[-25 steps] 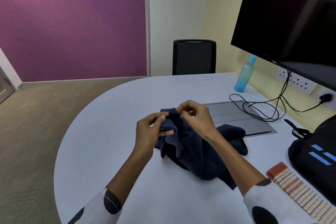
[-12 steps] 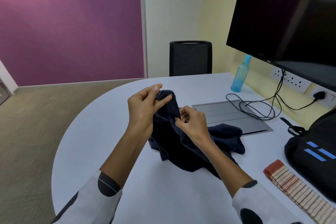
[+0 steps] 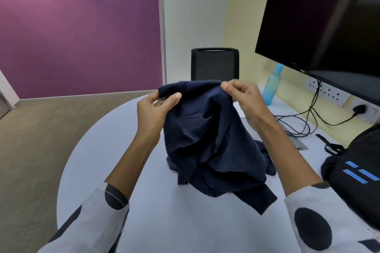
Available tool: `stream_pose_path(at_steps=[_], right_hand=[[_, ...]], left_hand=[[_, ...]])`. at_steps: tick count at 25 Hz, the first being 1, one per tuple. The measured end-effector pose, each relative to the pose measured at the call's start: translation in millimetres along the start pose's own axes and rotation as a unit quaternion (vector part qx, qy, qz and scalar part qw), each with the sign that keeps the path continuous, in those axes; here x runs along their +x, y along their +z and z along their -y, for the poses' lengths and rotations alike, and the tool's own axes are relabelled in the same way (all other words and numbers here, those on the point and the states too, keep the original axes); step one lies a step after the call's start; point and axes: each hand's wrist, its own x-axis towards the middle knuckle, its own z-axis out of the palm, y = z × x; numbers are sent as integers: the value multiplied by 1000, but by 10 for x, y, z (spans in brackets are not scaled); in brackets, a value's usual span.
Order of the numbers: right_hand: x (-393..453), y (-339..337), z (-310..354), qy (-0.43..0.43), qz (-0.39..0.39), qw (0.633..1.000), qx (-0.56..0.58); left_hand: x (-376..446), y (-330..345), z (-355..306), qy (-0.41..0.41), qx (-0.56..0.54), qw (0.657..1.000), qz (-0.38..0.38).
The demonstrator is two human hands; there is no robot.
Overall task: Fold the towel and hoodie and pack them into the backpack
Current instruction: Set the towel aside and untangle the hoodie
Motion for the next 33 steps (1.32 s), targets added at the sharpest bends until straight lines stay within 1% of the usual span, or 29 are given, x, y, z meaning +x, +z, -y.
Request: stream_pose_path(at_steps=[2, 3, 4, 5, 7, 8, 9, 10, 11, 12, 13, 14, 15, 17, 19, 20, 21, 22, 24, 25, 27, 28, 29, 32, 33], right_hand=[[121, -101, 141, 5, 12, 1000, -3], [149, -121, 142, 19, 31, 999, -25], [153, -118, 90, 37, 54, 997, -50], [140, -93, 6, 55, 74, 993, -67], [71, 7, -114, 82, 107, 988, -81], [42, 53, -140, 88, 122, 984, -92], [19, 93, -141, 90, 137, 981, -108], [-2, 124, -125, 93, 151, 977, -120], [-25, 148, -111, 96, 162, 974, -125], [-44, 166, -102, 100, 164, 974, -120], [-65, 171, -97, 102, 159, 976, -111], [-82, 174, -91, 101, 151, 978, -100], [-105, 176, -86, 99, 142, 981, -88], [-169, 185, -114, 86, 110, 988, -64], [-279, 236, -229, 47, 35, 997, -54], [-363, 277, -333, 19, -12, 996, -84], [-473, 316, -465, -7, -49, 987, -151], [-595, 345, -632, -13, -59, 969, -240], [-812, 324, -996, 33, -52, 907, -417], [-884, 276, -1129, 79, -50, 876, -473], [-925, 112, -1262, 202, -47, 819, -535], [-902, 22, -1261, 254, -44, 799, -543], [-868, -72, -1233, 289, -48, 793, -534], [-630, -389, -1041, 326, -97, 829, -445], [-521, -479, -937, 329, -110, 832, -433]], left_hand=[[84, 43, -27, 41, 123, 990, -51], [106, 69, -50, 52, 159, 984, -68], [98, 99, -79, 57, 178, 981, -61], [70, 137, -91, 58, 173, 983, -32], [-31, 230, -65, 18, 105, 993, 51], [-81, 273, -48, -8, 66, 993, 97], [-115, 291, -28, -16, 58, 988, 143], [-116, 295, -3, -5, 100, 976, 192], [-95, 291, 10, 9, 180, 954, 239], [-57, 285, 26, 17, 275, 924, 267], [-25, 290, 39, 19, 356, 895, 268], [4, 292, 61, 20, 403, 881, 248], [20, 294, 84, 26, 420, 879, 225], [33, 307, 120, 76, 408, 887, 204], [64, 326, 130, 124, 379, 897, 192], [75, 330, 109, 138, 353, 908, 177], [83, 329, 69, 150, 329, 919, 158], [97, 323, 25, 161, 311, 926, 139], [114, 306, -52, 180, 293, 932, 114], [114, 291, -76, 190, 294, 931, 106], [129, 229, -84, 202, 296, 929, 88], [137, 183, -72, 203, 295, 930, 77], [143, 136, -55, 201, 295, 932, 68], [117, 32, -23, 205, 287, 934, 55], [90, 20, -53, 212, 276, 936, 50]])
